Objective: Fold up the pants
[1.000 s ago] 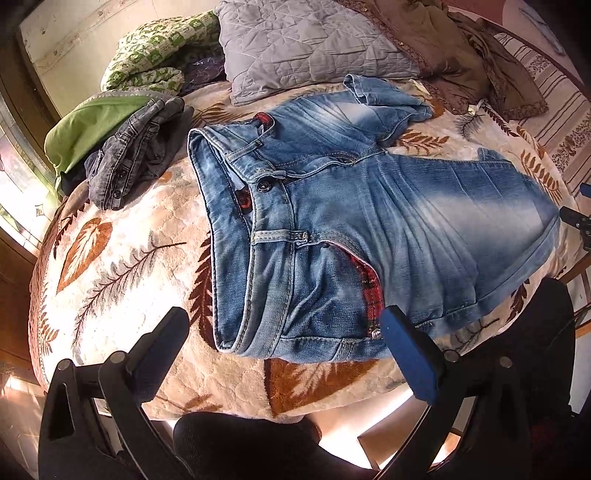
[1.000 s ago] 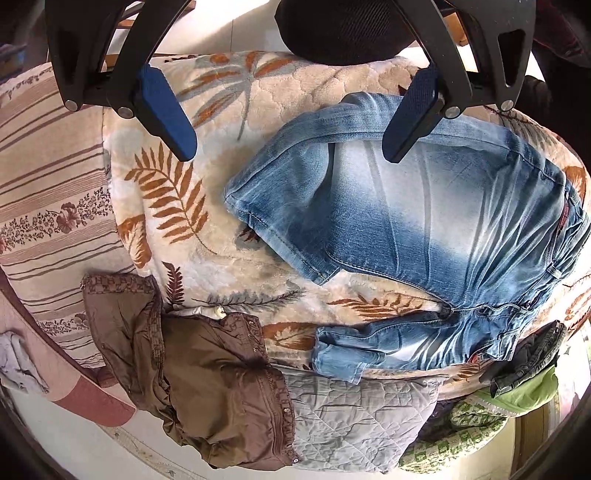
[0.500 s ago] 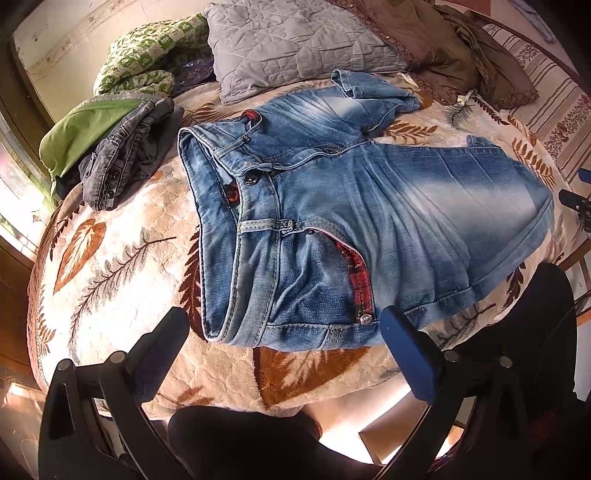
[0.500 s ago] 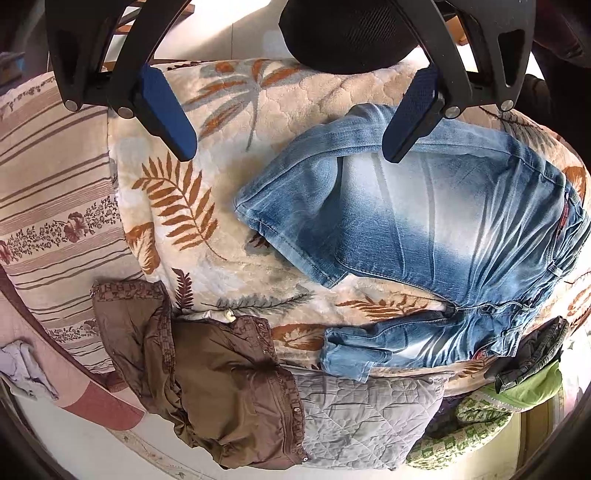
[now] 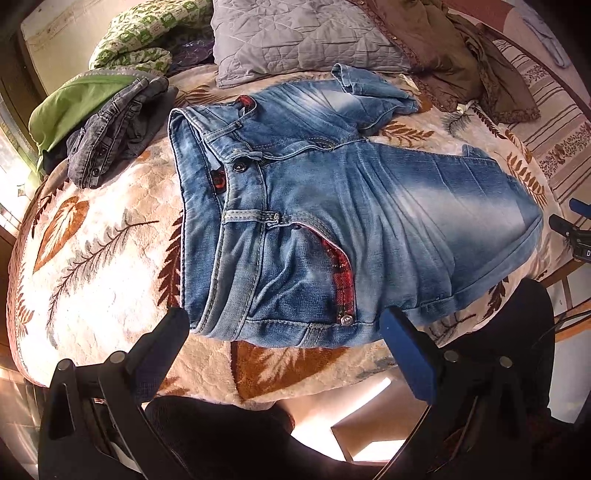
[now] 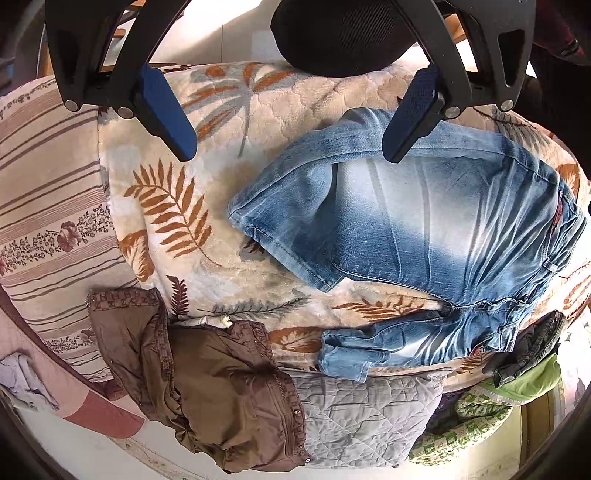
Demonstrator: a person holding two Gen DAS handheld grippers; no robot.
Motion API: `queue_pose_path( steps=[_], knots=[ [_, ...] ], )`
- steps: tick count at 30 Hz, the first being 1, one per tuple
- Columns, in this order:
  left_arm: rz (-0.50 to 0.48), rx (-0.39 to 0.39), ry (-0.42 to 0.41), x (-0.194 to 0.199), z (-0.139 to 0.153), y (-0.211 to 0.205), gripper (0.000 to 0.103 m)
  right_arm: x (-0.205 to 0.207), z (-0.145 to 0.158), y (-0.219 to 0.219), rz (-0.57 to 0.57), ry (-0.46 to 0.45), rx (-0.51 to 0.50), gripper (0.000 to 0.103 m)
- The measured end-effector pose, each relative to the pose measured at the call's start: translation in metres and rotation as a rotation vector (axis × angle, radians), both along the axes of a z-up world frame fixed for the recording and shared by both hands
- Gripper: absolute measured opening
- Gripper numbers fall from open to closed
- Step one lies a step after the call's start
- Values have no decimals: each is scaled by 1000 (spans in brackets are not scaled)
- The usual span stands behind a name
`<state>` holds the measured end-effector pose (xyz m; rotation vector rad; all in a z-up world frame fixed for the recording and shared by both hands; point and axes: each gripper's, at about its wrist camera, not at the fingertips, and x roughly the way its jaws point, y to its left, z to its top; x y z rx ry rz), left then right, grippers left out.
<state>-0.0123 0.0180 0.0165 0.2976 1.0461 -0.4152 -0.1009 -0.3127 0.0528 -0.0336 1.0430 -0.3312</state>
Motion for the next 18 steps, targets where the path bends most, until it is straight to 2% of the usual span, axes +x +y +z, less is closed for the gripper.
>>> queue_pose_path(
  steps=[4,7,10,15,18],
  knots=[
    [70,-41,2,16,13,14,103,5,-2,-24,-52,-14,86,101],
    [192,-91,47,37,16,39,103,16,-7,-54,-127,-30,161,101],
    [293,-175,156,47,1,63,103,32,-18,-80,-175,-26,223,101],
    [316,-282,334,42,-40,67,103,64,-49,-112,-242,30,261,101],
    [327,-393,437,43,-57,60,103,70,-71,-123,-293,78,329,100]
  ],
)
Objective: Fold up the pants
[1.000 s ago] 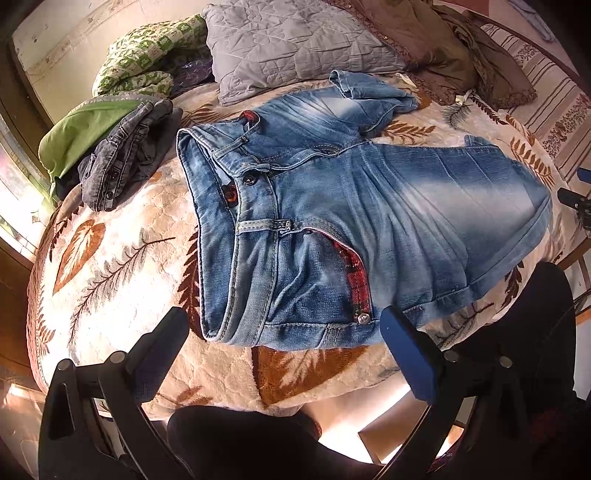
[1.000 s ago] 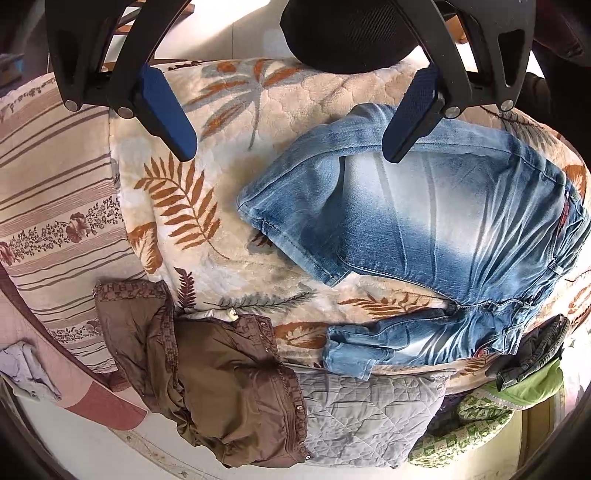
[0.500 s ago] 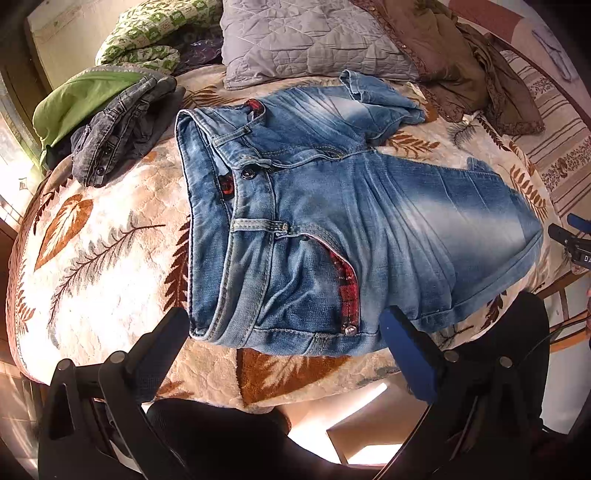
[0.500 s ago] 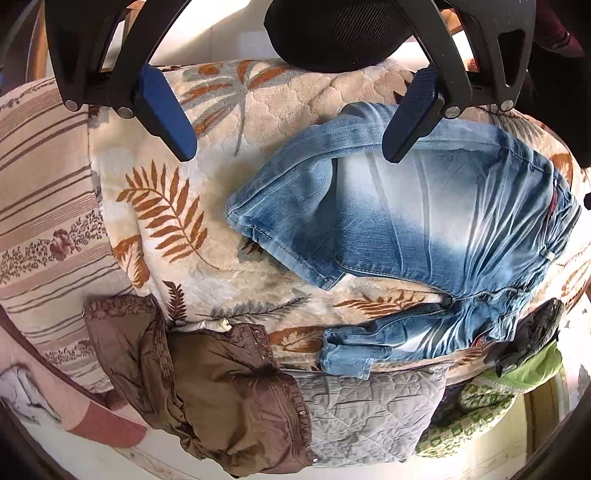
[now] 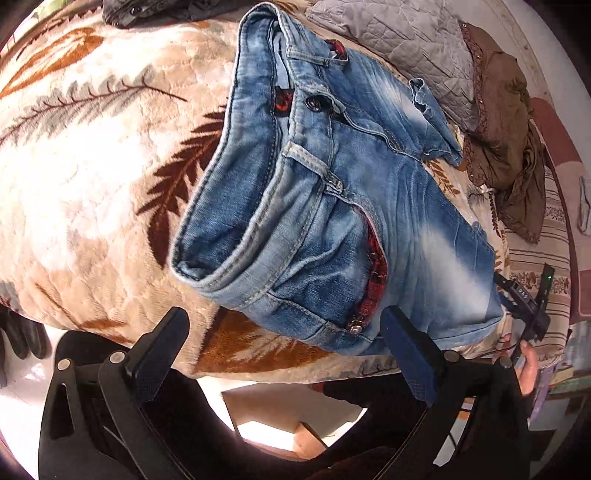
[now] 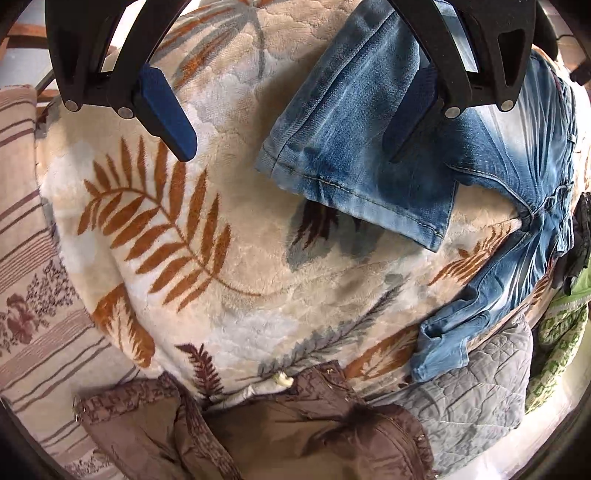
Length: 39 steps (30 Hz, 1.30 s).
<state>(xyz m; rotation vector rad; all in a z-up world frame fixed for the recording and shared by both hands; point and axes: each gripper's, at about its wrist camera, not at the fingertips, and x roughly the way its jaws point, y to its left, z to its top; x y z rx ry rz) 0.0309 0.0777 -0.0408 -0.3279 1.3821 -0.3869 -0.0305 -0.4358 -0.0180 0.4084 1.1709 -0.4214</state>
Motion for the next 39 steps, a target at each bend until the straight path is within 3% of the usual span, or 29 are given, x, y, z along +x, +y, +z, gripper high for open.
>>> queue_pose_path(
  steps=[2,4,5,6,8,10,12,14,16,18,20,22,23,24,26,31,35,39],
  knots=[
    [24,-99,47,5,-8,-7,101,-3,-11,3,1,-13,96,95],
    [60,-131,52,12,-5,-14,74,-9,-14,9,21,-78,180,54],
    [66,-112,39,17,0,-17,42,-11,-12,10,24,-103,196,5],
    [64,-105,34,20,7,-21,15,-14,-7,8,25,-130,196,4],
    [61,-116,-1,21,23,-23,16,-25,25,1,13,-240,152,4],
    [40,-52,-69,16,35,-27,16,-48,65,-10,-26,-364,99,4],
    [25,-23,-64,13,25,-27,16,-71,82,-23,-71,-405,63,6],
    [20,7,-11,10,5,-29,16,-86,63,-34,-114,-328,87,8],
    [12,33,22,6,-8,-25,16,-100,23,-40,-136,-192,123,8],
    [-8,15,16,0,-5,-18,18,-116,-7,-44,-175,-100,172,14],
    [-50,-10,-19,-8,8,-10,20,-138,-12,-49,-225,-121,211,22],
    [-94,-12,-93,-17,31,-2,21,-154,2,-55,-279,-170,176,34],
    [-103,-6,-134,-19,42,2,25,-159,12,-59,-296,-197,141,41],
    [-94,6,-172,-16,52,6,36,-159,21,-62,-306,-210,92,48],
    [-49,62,-233,-6,67,11,58,-149,35,-67,-301,-227,31,53],
    [16,99,-218,44,69,0,59,-89,45,-54,-184,-294,93,53],
    [40,106,-159,87,61,-15,59,-23,37,-24,-60,-276,126,53],
    [54,127,-147,133,55,-32,65,56,39,8,74,-280,94,57]
  ],
)
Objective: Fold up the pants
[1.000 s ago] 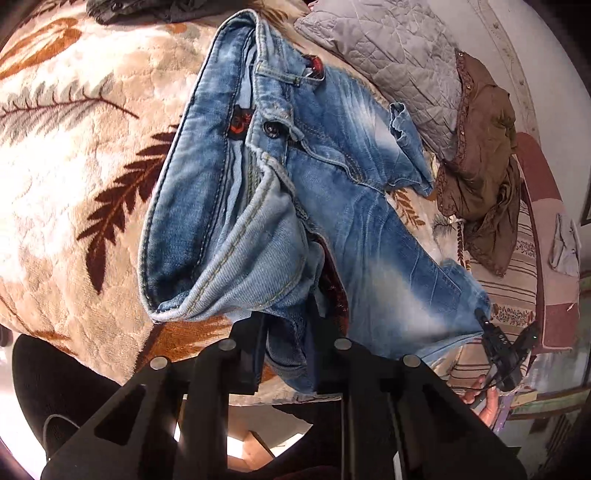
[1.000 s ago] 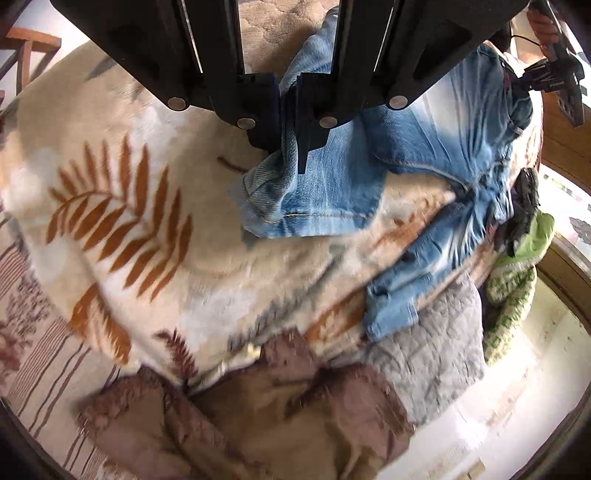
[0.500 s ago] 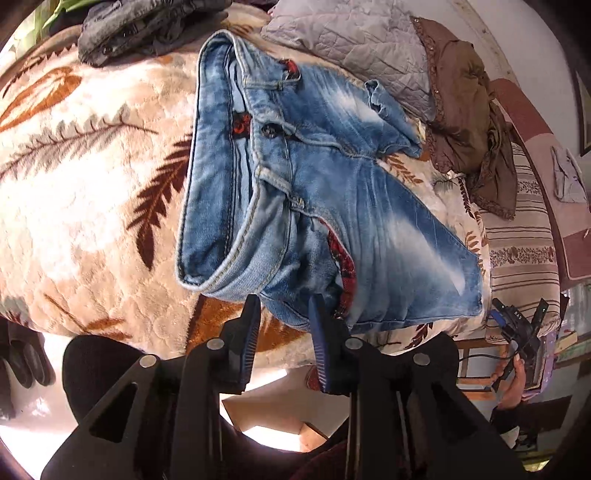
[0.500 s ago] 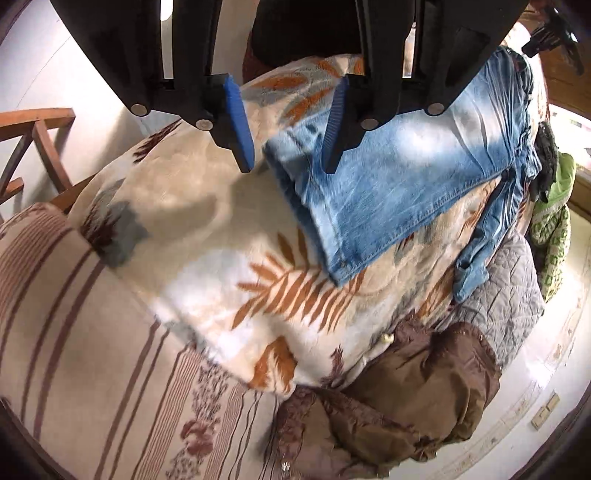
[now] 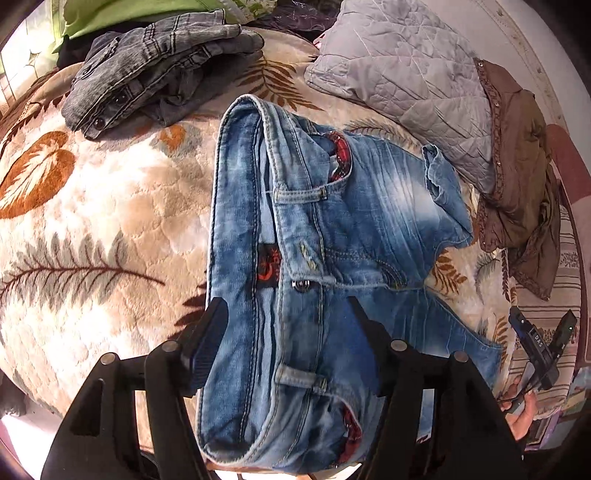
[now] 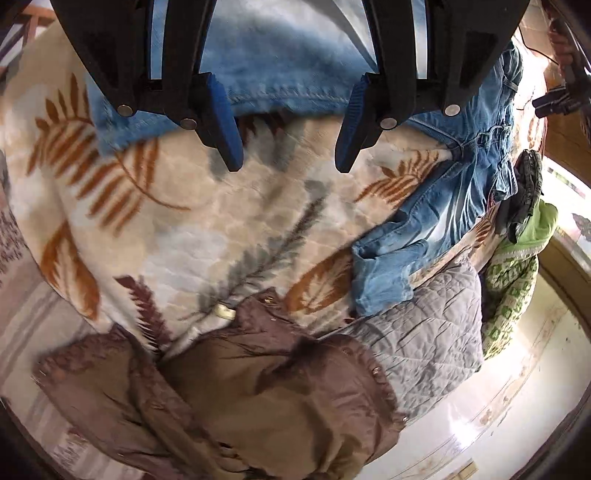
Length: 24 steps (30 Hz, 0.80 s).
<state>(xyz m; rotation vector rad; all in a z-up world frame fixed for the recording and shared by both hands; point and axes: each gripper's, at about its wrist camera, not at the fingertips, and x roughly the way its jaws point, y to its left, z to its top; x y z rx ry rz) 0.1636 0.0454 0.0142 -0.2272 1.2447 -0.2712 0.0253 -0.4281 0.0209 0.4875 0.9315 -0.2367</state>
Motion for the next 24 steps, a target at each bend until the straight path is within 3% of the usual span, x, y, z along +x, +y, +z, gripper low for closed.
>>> queue_pose_path(
  steps=[4,9,13,14,15,16,17,21,23,24],
  knots=[
    [19,36,27,44,-20,-18,65,86,3,51,166,-31,-164,74],
    [26,35,87,78,-51,-30,65,180,-19,114,307,-10,-365,74],
    [10,75,65,83,-56,-41,65,232,-57,142,366,84,-516,70],
    [-4,73,64,84,-55,-44,63,238,-64,143,370,104,-572,57],
    [-13,73,68,84,-54,-45,60,241,-66,140,377,100,-590,15],
    [-15,77,60,83,-52,-46,57,243,-63,129,360,101,-569,0],
    [-21,82,52,83,-50,-44,49,239,-57,111,314,80,-510,0],
    [-37,89,52,83,-54,-42,47,176,-23,-4,-13,-73,-201,0],
    [-32,117,60,83,-60,-44,48,142,-38,-62,-157,-34,-36,0],
    [-26,126,54,83,-59,-47,48,130,-49,-80,-195,28,-18,2]
  ],
)
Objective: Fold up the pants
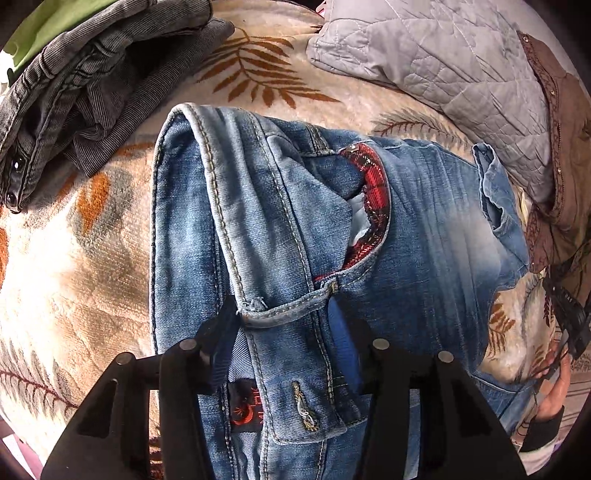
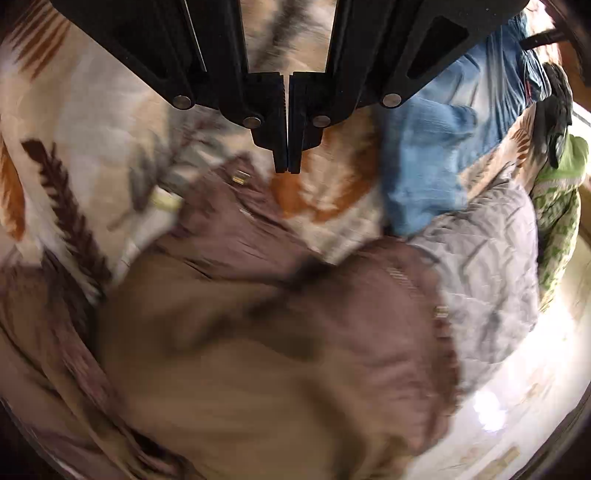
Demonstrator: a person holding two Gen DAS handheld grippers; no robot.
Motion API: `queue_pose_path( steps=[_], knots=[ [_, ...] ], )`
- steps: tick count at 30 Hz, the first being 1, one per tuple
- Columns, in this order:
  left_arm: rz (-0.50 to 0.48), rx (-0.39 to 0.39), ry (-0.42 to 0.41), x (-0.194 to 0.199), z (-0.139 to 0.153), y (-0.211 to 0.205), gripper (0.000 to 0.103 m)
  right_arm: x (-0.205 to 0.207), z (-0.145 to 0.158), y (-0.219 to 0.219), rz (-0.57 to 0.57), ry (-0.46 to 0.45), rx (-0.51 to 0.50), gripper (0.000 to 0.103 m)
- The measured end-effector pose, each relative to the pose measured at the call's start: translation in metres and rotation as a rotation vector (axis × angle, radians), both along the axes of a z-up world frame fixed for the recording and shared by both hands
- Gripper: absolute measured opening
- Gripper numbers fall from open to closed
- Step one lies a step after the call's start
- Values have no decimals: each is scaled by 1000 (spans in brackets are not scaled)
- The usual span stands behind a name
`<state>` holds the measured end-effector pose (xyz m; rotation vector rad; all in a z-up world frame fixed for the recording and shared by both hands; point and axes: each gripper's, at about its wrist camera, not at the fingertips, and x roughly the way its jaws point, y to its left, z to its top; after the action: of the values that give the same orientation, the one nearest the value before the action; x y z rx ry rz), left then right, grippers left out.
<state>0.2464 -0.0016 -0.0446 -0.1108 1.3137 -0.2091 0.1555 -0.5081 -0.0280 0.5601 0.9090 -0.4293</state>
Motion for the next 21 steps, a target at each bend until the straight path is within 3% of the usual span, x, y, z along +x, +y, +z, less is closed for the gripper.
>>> queue_pose_path(
  steps=[2,4,5,6,8,12,16,17,18,19,20,21],
  knots=[
    [-4,22,-14,-3,3,-6,48,-16,-8,-9,-1,69,-35,6],
    [0,41,-14,-4,2,-10,50,-19,3,8,82,22,-50,9],
    [6,40,-6,-3,1,-11,54,-13,10,23,137,-3,-64,23],
    [11,33,3,-4,1,-10,58,-5,17,44,202,-29,-81,53],
    [14,-2,1,-5,3,-7,62,21,28,95,344,-62,-150,87],
    [3,-75,-15,-5,10,2,69,73,24,185,568,-19,-385,87],
    [35,-73,-13,7,4,5,71,113,-8,234,623,117,-633,87],
    [43,-77,-4,9,2,6,70,119,-16,239,630,148,-688,83],
    [46,-82,3,11,1,6,64,118,-19,238,659,146,-695,57],
    [50,-82,8,12,1,6,60,118,-17,232,679,129,-664,24],
    [56,-90,4,11,3,8,57,118,-13,219,640,145,-631,8],
    [58,-102,0,10,5,10,52,112,-4,199,590,117,-580,5]
  ],
)
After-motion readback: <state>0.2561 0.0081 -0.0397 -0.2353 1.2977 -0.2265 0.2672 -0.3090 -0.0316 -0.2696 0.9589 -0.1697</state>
